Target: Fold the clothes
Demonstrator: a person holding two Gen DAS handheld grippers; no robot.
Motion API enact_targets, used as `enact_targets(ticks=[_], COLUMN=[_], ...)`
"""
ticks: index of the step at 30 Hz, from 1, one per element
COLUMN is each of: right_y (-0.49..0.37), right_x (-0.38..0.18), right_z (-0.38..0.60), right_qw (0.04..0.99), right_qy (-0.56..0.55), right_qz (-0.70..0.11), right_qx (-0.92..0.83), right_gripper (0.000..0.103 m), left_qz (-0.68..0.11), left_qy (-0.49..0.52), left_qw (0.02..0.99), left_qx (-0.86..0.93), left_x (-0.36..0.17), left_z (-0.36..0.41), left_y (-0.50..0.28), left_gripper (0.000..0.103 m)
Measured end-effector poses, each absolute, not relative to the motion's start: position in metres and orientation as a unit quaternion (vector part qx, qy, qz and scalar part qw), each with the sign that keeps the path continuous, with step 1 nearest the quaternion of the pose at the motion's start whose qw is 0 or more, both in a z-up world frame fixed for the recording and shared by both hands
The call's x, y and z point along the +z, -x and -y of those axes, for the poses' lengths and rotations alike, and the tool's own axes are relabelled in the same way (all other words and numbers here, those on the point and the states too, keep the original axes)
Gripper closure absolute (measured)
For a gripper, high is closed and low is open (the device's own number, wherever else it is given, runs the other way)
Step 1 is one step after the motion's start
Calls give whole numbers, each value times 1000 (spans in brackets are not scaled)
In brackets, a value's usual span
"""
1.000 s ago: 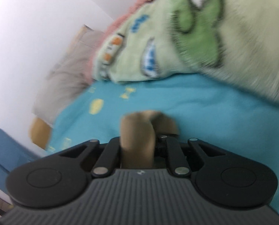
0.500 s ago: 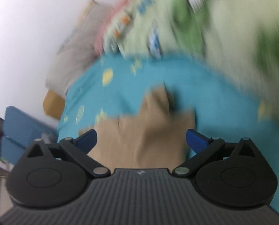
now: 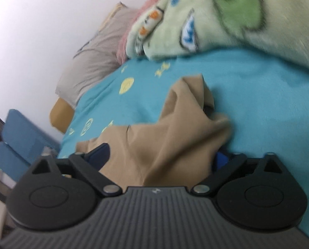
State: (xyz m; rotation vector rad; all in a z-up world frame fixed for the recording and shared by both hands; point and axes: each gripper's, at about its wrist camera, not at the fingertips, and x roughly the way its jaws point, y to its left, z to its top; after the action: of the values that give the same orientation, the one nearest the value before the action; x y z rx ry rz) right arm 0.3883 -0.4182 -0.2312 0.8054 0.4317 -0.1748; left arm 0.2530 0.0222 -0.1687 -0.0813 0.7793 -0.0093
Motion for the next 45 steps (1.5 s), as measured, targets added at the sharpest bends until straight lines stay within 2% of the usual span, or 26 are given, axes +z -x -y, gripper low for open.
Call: enact_targets(ticks=[1,2,3,4,5,9,15,19,26,28,29,30,32,37,45], right_y=[-393,-398,-401,-400,-399,-398,-401,-408,-442,-450,-454,-454,-452,-406,-246], right_x=[-232,-232,-231,-227,-223,-183,-98,-71,-114,-131,-138,-141,-145,-105,-12], right_z=[418,420,421,421,420,403,333,263,160,146,141,140,138,151,187], right_qw=[898,897,894,895,896,923,957,969,962,955,951,950,947,953,970], right_qy=[-379,-374,-375,-369,-364,-287,-174,-102,-28,-30,-31,-37,-50,-94,-103], right_qz=[-205,-211,-220,-221,-222,-213,-200,-209,-271,-296,-307,-311,-318,-276,-200], right_qx=[-91,-100,-108,-116,-124,-144,-115,-79,-36,-24,-16,-3,22,80,98], right_gripper=[19,39,63,77,85,87,87,87,85,81,73,51,21,21,20], left_qz=[-377,-375,-374,-374,-373,-367,-367,-366,-375,-376,-375,-376,-377,-380,-346], left_qy=[38,37,36,36,36,37,55,61,75,74,74,77,82,81,54], left_qw=[925,926,927,927,927,929,928,928,921,921,921,921,920,920,936], left_qx=[-2,0,3,4,6,15,30,43,73,74,74,71,66,52,33], left_x=[-169,-170,-170,-170,-170,-163,-144,-129,-119,-120,-121,-122,-124,-128,-117], left_z=[-22,-21,-21,-21,-21,-25,-39,-58,-101,-109,-111,-112,-115,-110,-87], left_y=[-254,-255,-256,-257,-258,-257,-250,-240,-228,-229,-230,-231,-233,-236,-210], left_gripper=[7,7,7,7,8,8,8,8,8,8,8,8,8,8,8])
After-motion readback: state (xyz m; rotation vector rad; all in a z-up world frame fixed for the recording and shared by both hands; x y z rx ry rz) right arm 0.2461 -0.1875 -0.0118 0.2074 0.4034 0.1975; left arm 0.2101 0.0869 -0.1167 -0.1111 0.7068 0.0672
